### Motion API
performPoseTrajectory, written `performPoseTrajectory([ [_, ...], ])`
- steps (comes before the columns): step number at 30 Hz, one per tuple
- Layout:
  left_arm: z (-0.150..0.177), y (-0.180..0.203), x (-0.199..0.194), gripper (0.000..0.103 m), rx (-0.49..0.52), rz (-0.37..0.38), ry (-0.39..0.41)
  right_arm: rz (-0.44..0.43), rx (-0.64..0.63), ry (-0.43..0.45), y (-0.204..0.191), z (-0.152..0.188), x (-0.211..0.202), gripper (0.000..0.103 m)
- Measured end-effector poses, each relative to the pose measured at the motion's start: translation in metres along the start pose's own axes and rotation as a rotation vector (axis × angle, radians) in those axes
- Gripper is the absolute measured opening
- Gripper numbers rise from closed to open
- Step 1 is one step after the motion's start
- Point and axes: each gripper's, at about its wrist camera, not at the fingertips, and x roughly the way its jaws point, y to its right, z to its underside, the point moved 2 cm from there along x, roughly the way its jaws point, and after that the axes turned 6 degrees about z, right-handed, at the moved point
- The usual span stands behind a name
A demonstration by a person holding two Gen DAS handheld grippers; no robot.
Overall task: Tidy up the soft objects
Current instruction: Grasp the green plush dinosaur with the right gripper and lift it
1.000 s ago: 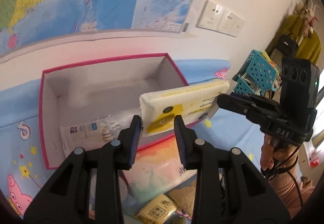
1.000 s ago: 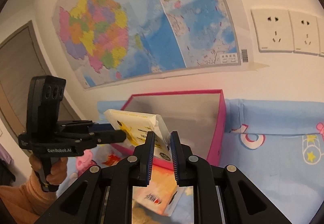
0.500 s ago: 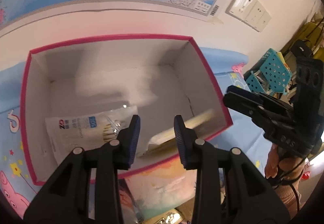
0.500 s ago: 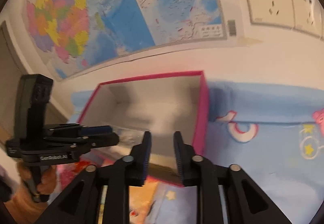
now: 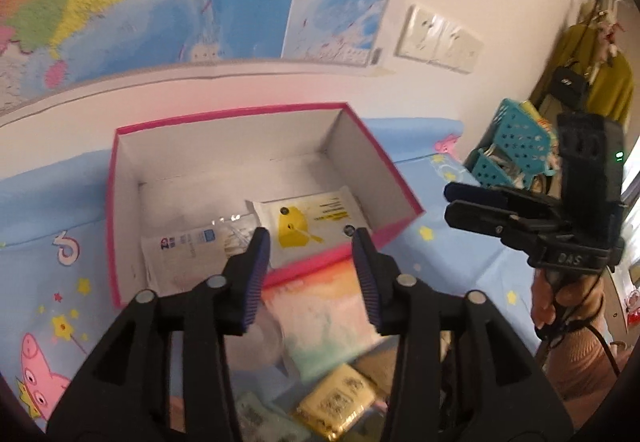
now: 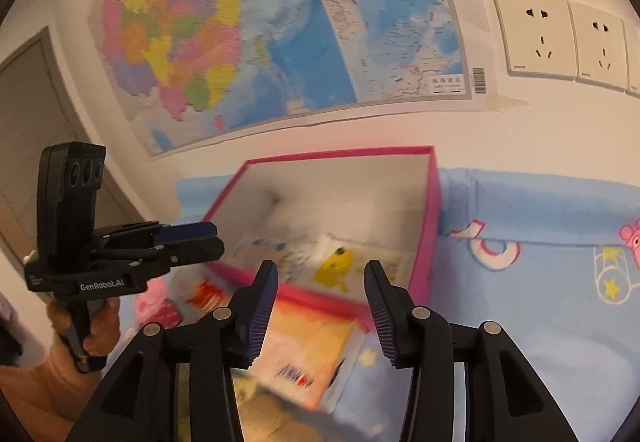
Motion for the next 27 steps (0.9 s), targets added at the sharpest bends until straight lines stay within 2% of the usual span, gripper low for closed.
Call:
performPoseTrajectory([
  [4,0.021,0.0,-0.03,0.048,0.012,0.01,0.043,-0.054,-0.014,0.003,-0.013,0.018,-0.017,0.049],
  [8,0.043,-0.009,-0.046,0.048,-0.015,-0.008,0.039,-0.12,-0.016,-0.002,-0.027,0.039,-0.03,0.052],
  [14,0.077,-0.018,-0.058,0.048,-0.078,-0.002,0.024,-0.17,-0.012,-0.041,-0.041,0.065,-0.035,0.053],
  [17,0.094,-0.019,-0.061,0.048,-0.103,0.002,0.022,-0.198,-0.003,-0.085,-0.048,0.081,-0.031,0.053],
  [23,0.125,-0.02,-0.057,0.048,-0.125,0.014,-0.041,-0.269,-0.021,-0.19,-0.073,0.117,-0.026,0.053],
  [27,0.144,-0.02,-0.06,0.048,-0.139,0.051,-0.069,-0.3,-0.045,-0.281,-0.093,0.145,-0.015,0.054],
])
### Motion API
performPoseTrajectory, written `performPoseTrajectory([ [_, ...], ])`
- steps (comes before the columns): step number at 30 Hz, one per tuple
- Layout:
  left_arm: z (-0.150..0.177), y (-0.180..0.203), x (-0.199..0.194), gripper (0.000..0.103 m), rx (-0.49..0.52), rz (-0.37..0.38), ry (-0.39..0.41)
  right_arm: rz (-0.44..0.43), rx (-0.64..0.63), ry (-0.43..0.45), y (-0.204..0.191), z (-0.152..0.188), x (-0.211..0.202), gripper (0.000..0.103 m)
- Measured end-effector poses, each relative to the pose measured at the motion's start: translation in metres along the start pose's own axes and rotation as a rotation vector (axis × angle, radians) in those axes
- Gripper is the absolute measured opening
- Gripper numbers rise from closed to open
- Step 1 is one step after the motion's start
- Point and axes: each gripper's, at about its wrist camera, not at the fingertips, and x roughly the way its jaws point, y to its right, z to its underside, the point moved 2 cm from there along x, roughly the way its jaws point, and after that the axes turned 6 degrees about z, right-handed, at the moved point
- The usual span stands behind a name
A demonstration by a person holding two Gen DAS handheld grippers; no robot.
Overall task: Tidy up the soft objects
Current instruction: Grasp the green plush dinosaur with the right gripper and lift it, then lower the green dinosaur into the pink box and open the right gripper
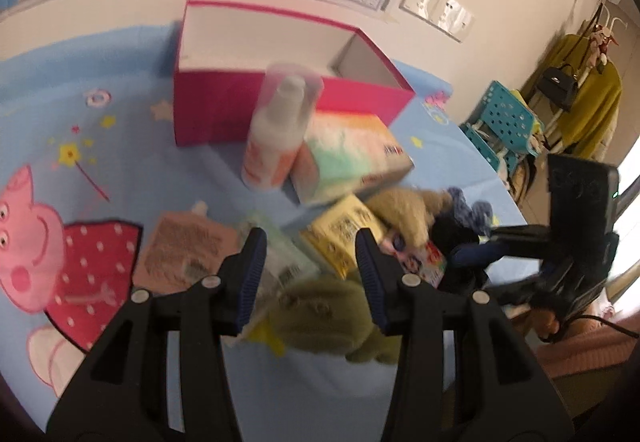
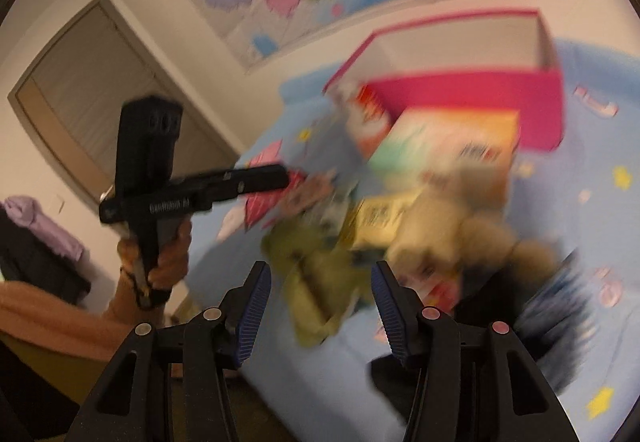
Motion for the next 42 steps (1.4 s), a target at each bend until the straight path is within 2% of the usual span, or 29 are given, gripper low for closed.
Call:
performPoseTrajectory([
  [4,0.013,-0.001,0.002,0.048,-0.004,0.017,-0.032,0.002,0.025,-0.076,-0.004,0.016,0.023,0.054],
  [8,0.021,-0.003,0.003,0.048,0.001,0.042,-0.066,0.016,0.044,-0.082,-0.005,0.017,0.033,0.055],
  [10,0.025,-0.003,0.004,0.052,0.003,0.055,-0.08,0.02,0.061,-0.068,-0.003,0.015,0.035,0.057],
  [11,0.027,-0.004,0.006,0.059,0.001,0.07,-0.09,0.022,0.071,-0.062,-0.002,0.012,0.037,0.057],
  [13,0.031,-0.003,0.01,0.061,-0.005,0.089,-0.107,0.024,0.088,-0.057,0.0,0.011,0.039,0.057],
  [14,0.033,-0.003,0.013,0.061,-0.002,0.095,-0.117,0.022,0.097,-0.055,0.001,0.012,0.039,0.056],
  [17,0.035,0.001,0.015,0.061,0.015,0.077,-0.115,0.055,0.096,-0.037,0.004,0.013,0.038,0.039],
  [23,0.039,0.009,0.004,0.061,0.034,0.076,-0.107,0.059,0.034,0.003,-0.008,0.009,0.019,0.038],
  [28,0.027,0.018,-0.022,0.061,0.048,0.078,-0.029,0.052,-0.029,0.045,-0.024,-0.003,0.002,0.038],
  [32,0.007,0.029,-0.046,0.061,0.071,0.058,0.056,0.056,-0.098,0.104,-0.038,-0.026,-0.015,0.037],
  [38,-0.037,0.049,-0.075,0.061,0.166,-0.004,0.187,0.085,-0.194,0.228,-0.053,-0.072,-0.045,0.037],
  [42,-0.07,0.054,-0.083,0.061,0.216,-0.051,0.241,0.104,-0.24,0.312,-0.052,-0.112,-0.058,0.037],
])
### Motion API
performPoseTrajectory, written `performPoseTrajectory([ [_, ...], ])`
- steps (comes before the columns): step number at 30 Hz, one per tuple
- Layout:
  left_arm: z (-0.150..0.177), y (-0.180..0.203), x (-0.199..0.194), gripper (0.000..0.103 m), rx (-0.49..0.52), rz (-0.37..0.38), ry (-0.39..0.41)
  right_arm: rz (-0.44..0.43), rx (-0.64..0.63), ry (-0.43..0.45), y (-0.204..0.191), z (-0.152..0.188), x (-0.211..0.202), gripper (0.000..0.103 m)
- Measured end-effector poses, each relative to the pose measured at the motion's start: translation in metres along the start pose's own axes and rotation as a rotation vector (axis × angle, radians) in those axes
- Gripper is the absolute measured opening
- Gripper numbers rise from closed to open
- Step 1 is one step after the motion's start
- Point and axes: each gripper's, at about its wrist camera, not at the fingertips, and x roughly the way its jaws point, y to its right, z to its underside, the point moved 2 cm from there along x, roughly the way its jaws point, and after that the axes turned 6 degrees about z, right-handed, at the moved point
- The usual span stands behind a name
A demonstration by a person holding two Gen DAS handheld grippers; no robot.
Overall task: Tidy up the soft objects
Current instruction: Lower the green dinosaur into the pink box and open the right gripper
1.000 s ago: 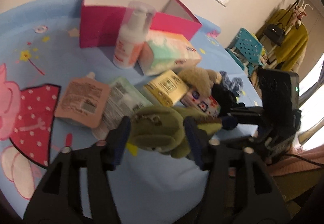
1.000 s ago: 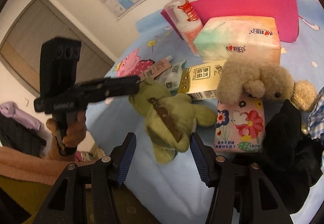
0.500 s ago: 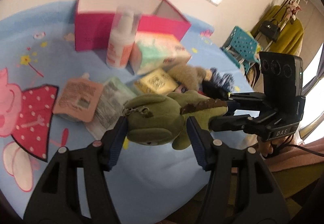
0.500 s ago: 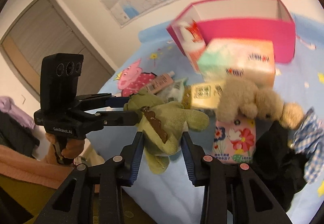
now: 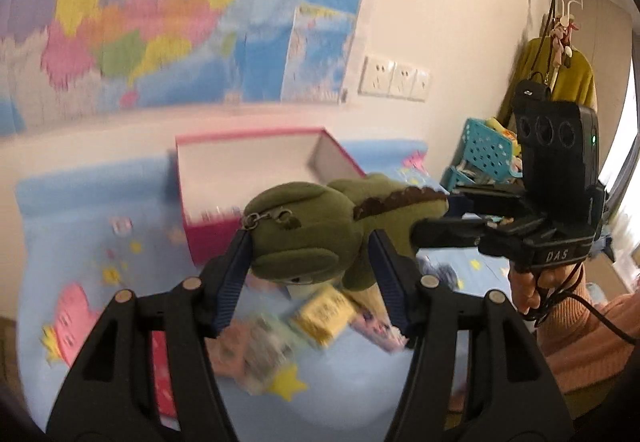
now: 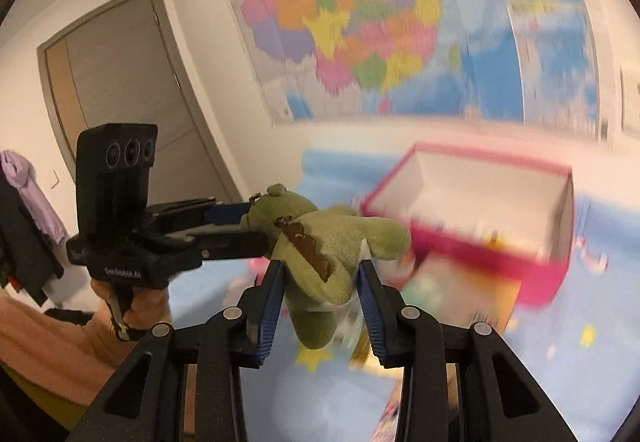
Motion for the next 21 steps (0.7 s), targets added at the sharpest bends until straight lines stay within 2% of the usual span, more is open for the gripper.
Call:
performPoseTrajectory([
  [4,-0.032,-0.013,0.019,0.061,0.013,-0.049,0.012,0.007,-0.002,0.033,0.022,-0.034,0.016,0.037],
  [9,-0.058,-0.039,0.053,0.061,-0.01,-0.096,0.011,0.022,0.01,0.027,0.05,-0.058,0.049,0.037],
  [21,-0.06,-0.112,0.141,0.061,-0.143,-0.127,-0.099,0.044,0.099,-0.143,0.118,-0.059,0.145,0.037],
])
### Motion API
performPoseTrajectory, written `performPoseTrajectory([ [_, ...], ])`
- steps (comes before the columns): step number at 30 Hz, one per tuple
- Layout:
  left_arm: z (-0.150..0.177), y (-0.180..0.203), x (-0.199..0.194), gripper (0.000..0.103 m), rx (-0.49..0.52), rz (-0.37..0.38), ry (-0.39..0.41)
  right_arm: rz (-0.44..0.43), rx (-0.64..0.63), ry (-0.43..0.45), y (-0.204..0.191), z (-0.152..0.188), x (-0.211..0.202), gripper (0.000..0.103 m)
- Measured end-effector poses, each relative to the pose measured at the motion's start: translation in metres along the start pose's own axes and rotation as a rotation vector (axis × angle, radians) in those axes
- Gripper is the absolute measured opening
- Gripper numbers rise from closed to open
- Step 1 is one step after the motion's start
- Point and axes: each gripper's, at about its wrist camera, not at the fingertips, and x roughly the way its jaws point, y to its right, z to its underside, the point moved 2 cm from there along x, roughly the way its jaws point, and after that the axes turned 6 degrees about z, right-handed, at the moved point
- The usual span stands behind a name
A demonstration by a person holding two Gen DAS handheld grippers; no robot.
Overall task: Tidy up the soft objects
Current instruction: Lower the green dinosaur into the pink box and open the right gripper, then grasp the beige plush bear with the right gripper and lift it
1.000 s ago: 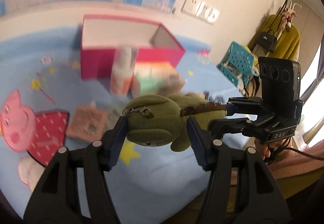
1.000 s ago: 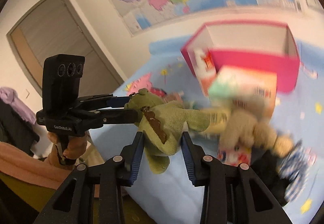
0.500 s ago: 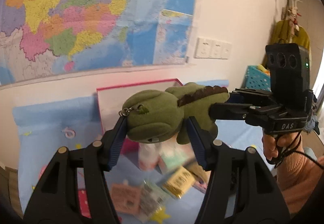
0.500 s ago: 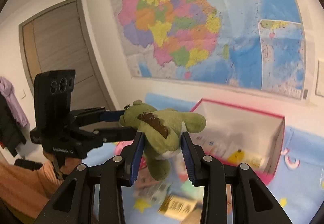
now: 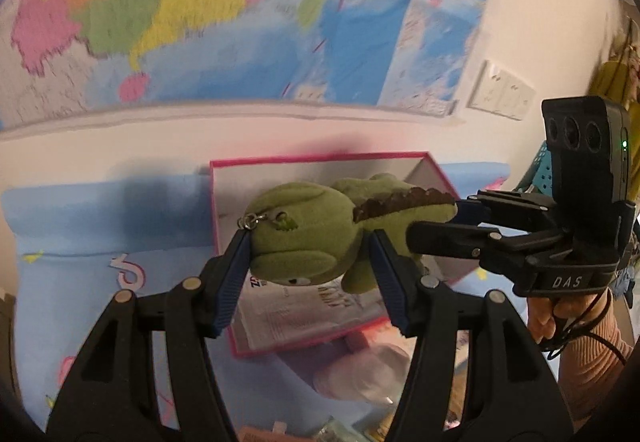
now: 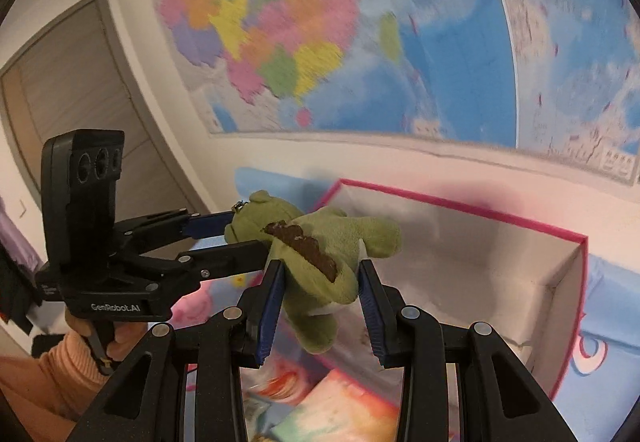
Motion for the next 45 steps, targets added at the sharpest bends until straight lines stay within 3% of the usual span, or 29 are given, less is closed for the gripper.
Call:
performPoseTrajectory([
  [11,-0.006,-0.021,0.059,0.061,-0.043,-0.034,-0.081,0.094,0.064,-0.127,0.038,-0.01,0.064,0.04],
  [13,-0.01,-0.02,0.063,0.061,-0.026,-0.067,-0.077,0.145,0.072,-0.173,0.041,-0.011,0.078,0.045],
  [14,-0.011,-0.019,0.065,0.061,-0.022,-0.078,-0.073,0.173,0.067,-0.193,0.041,-0.01,0.085,0.055],
  [22,-0.005,-0.021,0.043,0.061,-0.04,-0.095,-0.017,0.194,0.123,-0.131,0.048,0.0,0.059,0.056],
  [27,0.004,-0.007,-0.002,0.061,-0.002,-0.019,0.074,0.106,0.112,-0.056,0.038,0.014,-0.001,0.056],
  [34,0.05,0.054,-0.048,0.061,0.16,0.146,0.074,0.031,0.097,0.021,0.023,0.07,-0.097,0.058],
  [41,0.113,0.118,-0.025,0.061,0.275,0.26,-0.088,0.07,0.136,-0.095,0.026,0.147,-0.12,0.058],
  [45,0.142,0.134,-0.002,0.061,0.265,0.308,-0.195,0.05,0.15,-0.172,0.024,0.182,-0.113,0.058],
])
